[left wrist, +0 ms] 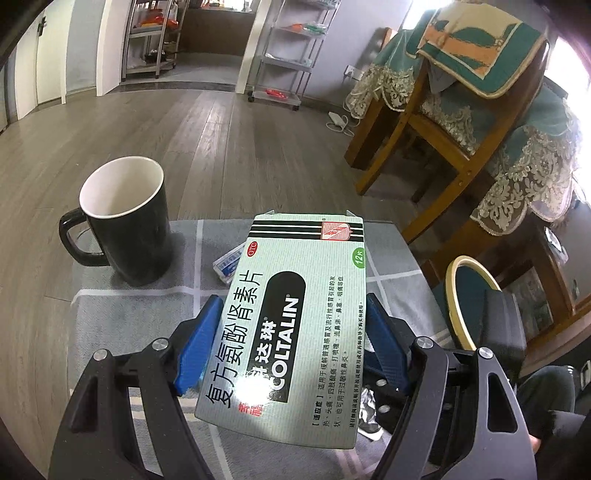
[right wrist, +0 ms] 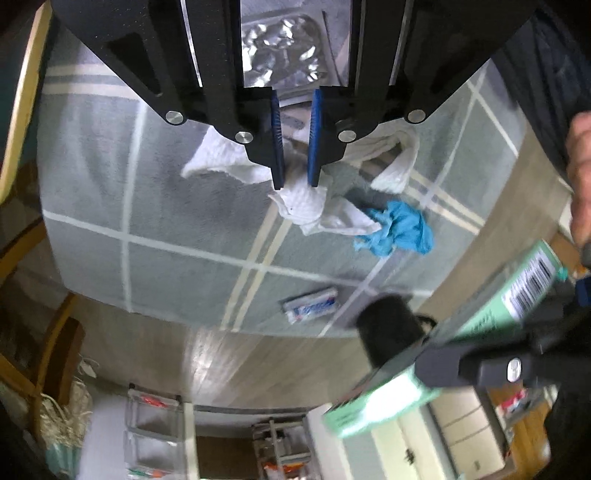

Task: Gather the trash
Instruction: 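Carry the COLTALIN box and tissue over the bin and open both grippers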

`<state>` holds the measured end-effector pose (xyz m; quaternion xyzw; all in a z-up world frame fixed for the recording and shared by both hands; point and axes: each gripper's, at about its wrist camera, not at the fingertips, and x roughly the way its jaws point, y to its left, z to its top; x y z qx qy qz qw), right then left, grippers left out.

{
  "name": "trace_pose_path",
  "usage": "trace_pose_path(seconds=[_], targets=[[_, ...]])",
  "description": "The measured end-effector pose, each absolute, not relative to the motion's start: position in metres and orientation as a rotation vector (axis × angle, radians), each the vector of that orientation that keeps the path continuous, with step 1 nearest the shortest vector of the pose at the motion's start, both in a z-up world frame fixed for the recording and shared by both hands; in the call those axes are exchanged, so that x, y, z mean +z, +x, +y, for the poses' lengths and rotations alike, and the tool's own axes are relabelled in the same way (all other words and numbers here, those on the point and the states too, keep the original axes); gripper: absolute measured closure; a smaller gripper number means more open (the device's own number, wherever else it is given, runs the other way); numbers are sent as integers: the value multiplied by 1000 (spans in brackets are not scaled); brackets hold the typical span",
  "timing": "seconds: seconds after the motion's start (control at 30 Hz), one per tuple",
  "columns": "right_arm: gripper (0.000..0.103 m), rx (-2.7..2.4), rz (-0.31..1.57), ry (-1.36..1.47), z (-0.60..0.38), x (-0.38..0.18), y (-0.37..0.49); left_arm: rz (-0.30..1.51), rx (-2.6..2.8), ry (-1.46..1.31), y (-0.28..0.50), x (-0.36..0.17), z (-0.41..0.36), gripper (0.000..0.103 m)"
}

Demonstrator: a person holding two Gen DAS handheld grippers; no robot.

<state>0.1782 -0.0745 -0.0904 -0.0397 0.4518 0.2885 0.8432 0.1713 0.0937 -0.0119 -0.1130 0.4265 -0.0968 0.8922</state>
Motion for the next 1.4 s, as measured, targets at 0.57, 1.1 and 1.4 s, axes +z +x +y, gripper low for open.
trace_pose_path(seconds=[0.57, 1.1, 1.4], targets=[[89, 456, 817, 34, -173, -31, 156, 853, -241, -183, 180, 11, 41, 28], [89, 157, 710, 209, -302, -9, 128, 877, -380, -45, 183, 17, -65, 28], [89, 16, 736, 307, -371, -27, 115, 910, -528, 29, 185, 7, -139, 28]])
